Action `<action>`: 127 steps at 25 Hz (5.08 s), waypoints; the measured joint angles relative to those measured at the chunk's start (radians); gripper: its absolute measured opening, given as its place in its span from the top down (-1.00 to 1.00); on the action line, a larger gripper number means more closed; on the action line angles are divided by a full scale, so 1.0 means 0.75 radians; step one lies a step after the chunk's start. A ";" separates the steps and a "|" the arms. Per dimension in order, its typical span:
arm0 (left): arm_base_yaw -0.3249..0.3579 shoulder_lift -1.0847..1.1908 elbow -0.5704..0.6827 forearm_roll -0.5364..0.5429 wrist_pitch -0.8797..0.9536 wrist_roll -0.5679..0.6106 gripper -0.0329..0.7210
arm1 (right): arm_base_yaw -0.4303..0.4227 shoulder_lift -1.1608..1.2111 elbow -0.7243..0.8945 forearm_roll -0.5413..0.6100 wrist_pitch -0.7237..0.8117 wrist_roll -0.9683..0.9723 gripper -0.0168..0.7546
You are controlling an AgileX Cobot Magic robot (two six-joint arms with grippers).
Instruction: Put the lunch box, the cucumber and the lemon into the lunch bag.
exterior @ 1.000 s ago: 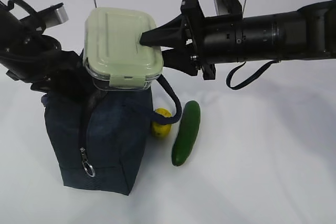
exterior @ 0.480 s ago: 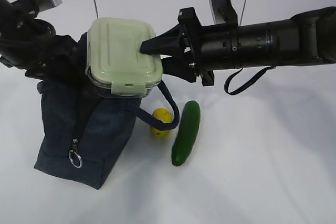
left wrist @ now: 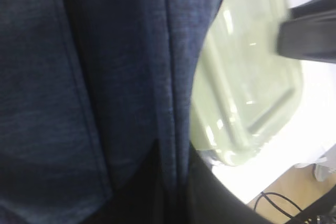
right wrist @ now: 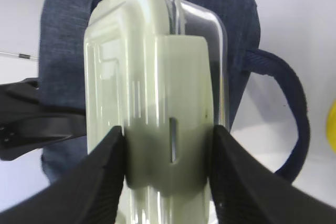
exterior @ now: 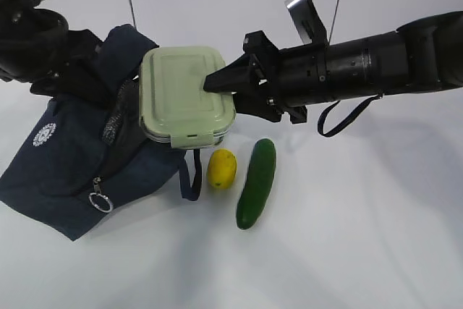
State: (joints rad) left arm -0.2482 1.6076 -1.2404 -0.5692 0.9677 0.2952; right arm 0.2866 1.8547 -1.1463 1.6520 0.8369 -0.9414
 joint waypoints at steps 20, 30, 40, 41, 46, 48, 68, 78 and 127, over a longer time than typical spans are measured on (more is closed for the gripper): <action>0.000 0.018 0.000 -0.285 0.060 0.115 0.88 | 0.056 0.116 -0.008 0.117 0.033 -0.034 0.07; 0.000 0.073 -0.005 -0.452 0.051 0.186 0.88 | 0.056 0.116 -0.036 0.122 0.019 -0.068 0.07; 0.000 0.154 -0.005 -0.527 0.032 0.235 0.88 | 0.056 0.164 -0.039 0.099 -0.008 -0.078 0.07; 0.000 0.154 -0.005 -0.527 0.031 0.239 0.88 | 0.056 0.169 -0.041 0.099 -0.008 -0.078 0.07; 0.000 0.154 -0.005 -0.527 0.010 0.243 0.88 | 0.056 0.193 -0.052 0.099 -0.008 -0.080 0.07; 0.000 0.154 -0.005 -0.532 -0.002 0.243 0.88 | 0.056 0.193 -0.052 0.099 -0.008 -0.080 0.07; 0.000 0.168 -0.005 -0.626 0.008 0.270 0.88 | 0.059 0.194 -0.052 0.134 -0.006 -0.080 0.02; 0.000 0.178 -0.005 -0.617 -0.001 0.271 0.89 | 0.061 0.194 -0.060 0.174 0.058 -0.080 -0.03; 0.203 0.178 -0.007 -0.109 0.148 0.056 0.89 | -0.035 -0.047 -0.413 -1.496 0.498 0.770 -0.02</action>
State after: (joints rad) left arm -0.0962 1.7413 -1.2456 -0.6506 1.0788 0.3371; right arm 0.2604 1.8195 -1.4561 0.5300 1.2101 -0.3640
